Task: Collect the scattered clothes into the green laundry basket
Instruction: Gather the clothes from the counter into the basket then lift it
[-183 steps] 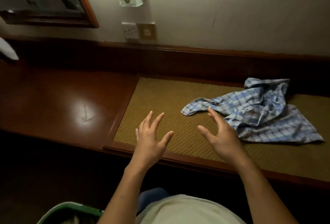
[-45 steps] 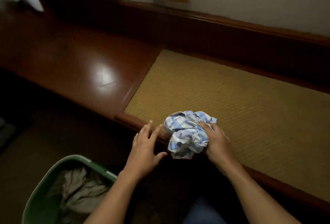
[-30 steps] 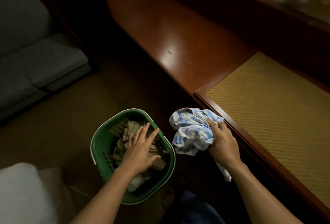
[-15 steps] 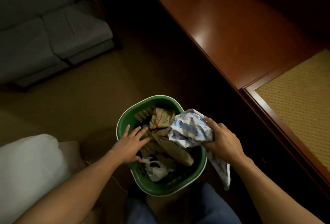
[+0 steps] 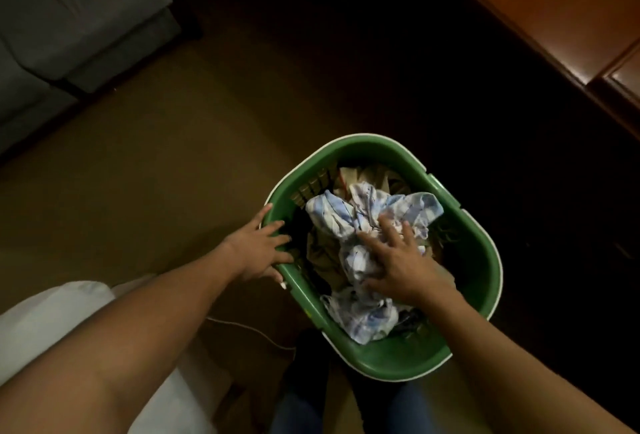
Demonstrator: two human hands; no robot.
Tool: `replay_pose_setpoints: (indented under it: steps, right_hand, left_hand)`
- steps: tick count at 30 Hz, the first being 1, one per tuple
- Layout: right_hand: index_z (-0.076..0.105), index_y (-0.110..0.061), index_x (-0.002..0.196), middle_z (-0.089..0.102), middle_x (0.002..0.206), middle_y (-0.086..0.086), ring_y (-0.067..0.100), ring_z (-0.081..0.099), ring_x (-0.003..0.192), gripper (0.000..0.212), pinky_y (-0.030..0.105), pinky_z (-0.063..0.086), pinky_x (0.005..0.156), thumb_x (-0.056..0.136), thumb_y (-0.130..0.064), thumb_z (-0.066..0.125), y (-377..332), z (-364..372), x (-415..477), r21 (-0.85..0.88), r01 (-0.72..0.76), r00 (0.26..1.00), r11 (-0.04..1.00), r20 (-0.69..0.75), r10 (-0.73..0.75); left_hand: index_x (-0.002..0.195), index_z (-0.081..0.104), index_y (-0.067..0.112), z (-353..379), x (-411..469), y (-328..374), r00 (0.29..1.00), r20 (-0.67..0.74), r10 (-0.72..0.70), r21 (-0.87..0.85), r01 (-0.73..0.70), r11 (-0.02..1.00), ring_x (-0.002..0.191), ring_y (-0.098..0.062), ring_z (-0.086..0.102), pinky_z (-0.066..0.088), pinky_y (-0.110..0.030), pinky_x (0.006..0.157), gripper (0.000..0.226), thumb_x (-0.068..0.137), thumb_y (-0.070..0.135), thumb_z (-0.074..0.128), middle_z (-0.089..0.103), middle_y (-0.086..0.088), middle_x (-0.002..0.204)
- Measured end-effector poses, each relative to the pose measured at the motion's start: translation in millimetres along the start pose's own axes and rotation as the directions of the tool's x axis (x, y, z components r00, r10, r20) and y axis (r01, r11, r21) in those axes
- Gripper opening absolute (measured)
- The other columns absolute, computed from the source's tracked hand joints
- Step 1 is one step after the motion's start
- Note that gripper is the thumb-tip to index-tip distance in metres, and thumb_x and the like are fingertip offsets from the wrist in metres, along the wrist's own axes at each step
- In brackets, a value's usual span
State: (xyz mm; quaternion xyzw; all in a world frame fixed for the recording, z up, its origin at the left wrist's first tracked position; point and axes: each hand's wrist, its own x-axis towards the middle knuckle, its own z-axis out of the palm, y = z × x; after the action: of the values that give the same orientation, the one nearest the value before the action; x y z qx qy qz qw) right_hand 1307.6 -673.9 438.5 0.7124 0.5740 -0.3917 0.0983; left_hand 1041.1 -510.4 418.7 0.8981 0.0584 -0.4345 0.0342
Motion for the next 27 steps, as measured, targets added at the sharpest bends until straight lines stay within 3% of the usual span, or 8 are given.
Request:
replay_pose_setpoints:
  steps: [2,4,8,12,17,19,22,27]
  right_hand:
    - [0.009,-0.054,0.154,-0.028,0.164,-0.01,0.041,-0.027,0.148,0.092,0.077,0.03,0.106,0.082,-0.065,0.065,-6.2,28.9,12.5,0.001,0.031,0.998,1.0,0.056,-0.031]
    - [0.016,-0.052,0.153,-0.022,0.165,-0.01,0.042,-0.022,0.15,0.087,0.074,0.035,0.103,0.082,-0.067,0.064,-7.7,58.2,30.1,-0.028,0.069,0.992,0.997,0.104,-0.066]
    - [0.021,-0.049,0.153,-0.008,0.167,-0.005,0.045,-0.003,0.15,0.078,0.076,0.028,0.107,0.086,-0.06,0.06,-14.8,103.3,66.7,-0.035,0.107,0.962,0.994,0.256,-0.094]
    - [0.026,-0.048,0.153,-0.005,0.168,-0.008,0.045,-0.005,0.15,0.073,0.078,0.023,0.106,0.086,-0.06,0.054,-29.0,97.5,75.8,-0.02,0.12,0.923,0.993,0.371,-0.105]
    - [0.044,-0.042,0.146,0.026,0.164,-0.012,0.026,0.022,0.15,0.057,0.054,0.033,0.109,0.092,-0.054,0.057,-25.3,45.7,1.5,0.227,0.119,0.982,0.967,0.118,-0.149]
    - [0.048,-0.042,0.142,0.043,0.154,-0.013,0.02,0.039,0.14,0.05,0.049,0.033,0.105,0.094,-0.051,0.056,-19.3,33.1,-44.2,0.276,0.047,0.999,0.96,-0.015,-0.044]
    - [0.034,-0.044,0.15,0.041,0.154,-0.013,0.017,0.041,0.139,0.061,0.049,0.03,0.112,0.094,-0.053,0.056,-14.6,29.9,-86.9,0.364,-0.129,0.982,0.922,-0.08,0.169]
    - [0.005,-0.048,0.156,0.01,0.168,-0.005,0.026,0.006,0.155,0.092,0.066,0.006,0.119,0.086,-0.064,0.063,-27.6,30.9,-89.3,0.56,-0.379,0.87,0.736,-0.055,0.49]
  left_hand:
    - [0.153,0.028,0.043,10.8,4.3,-5.4,0.998,-0.052,0.035,-0.018,-0.036,0.999,0.155,-0.036,0.008,-0.025,-0.069,0.109,0.065,0.096,0.073,0.019,0.031,-0.004,0.161]
    - [0.152,0.03,0.043,20.2,8.9,-8.5,0.994,-0.1,0.048,-0.026,-0.051,0.998,0.153,-0.037,0.015,-0.024,-0.07,0.109,0.066,0.095,0.074,0.018,0.039,-0.004,0.153]
    - [0.153,0.027,0.045,25.4,11.5,-8.0,0.995,-0.08,0.052,-0.042,-0.056,0.998,0.151,-0.036,0.019,-0.021,-0.071,0.111,0.066,0.095,0.074,0.016,0.04,-0.002,0.149]
    - [0.155,0.024,0.044,6.9,4.5,-2.7,0.999,-0.023,0.023,-0.01,-0.023,1.0,0.153,-0.035,0.016,-0.019,-0.072,0.111,0.065,0.097,0.072,0.019,0.036,-0.002,0.156]
    - [0.155,0.025,0.041,-30.8,2.4,17.1,0.995,0.069,-0.078,-0.145,0.087,0.986,0.152,-0.033,0.018,-0.011,-0.07,0.116,0.062,0.099,0.058,0.046,0.028,-0.005,0.162]
    - [0.156,0.026,0.039,-51.5,1.2,27.6,0.993,0.01,-0.121,-0.359,0.116,0.926,0.153,-0.027,0.018,-0.008,-0.066,0.118,0.069,0.096,0.054,0.056,0.022,-0.004,0.164]
    - [0.155,0.026,0.041,-81.2,0.1,37.2,0.967,-0.161,-0.196,-0.588,0.065,0.806,0.154,-0.022,0.011,-0.002,-0.062,0.122,0.077,0.09,0.061,0.061,0.017,0.001,0.166]
    - [0.155,0.021,0.046,-115.3,22.0,21.7,0.938,-0.319,-0.133,-0.442,-0.023,0.897,0.155,-0.024,0.003,-0.005,-0.059,0.123,0.083,0.087,0.061,0.065,0.008,0.0,0.168]
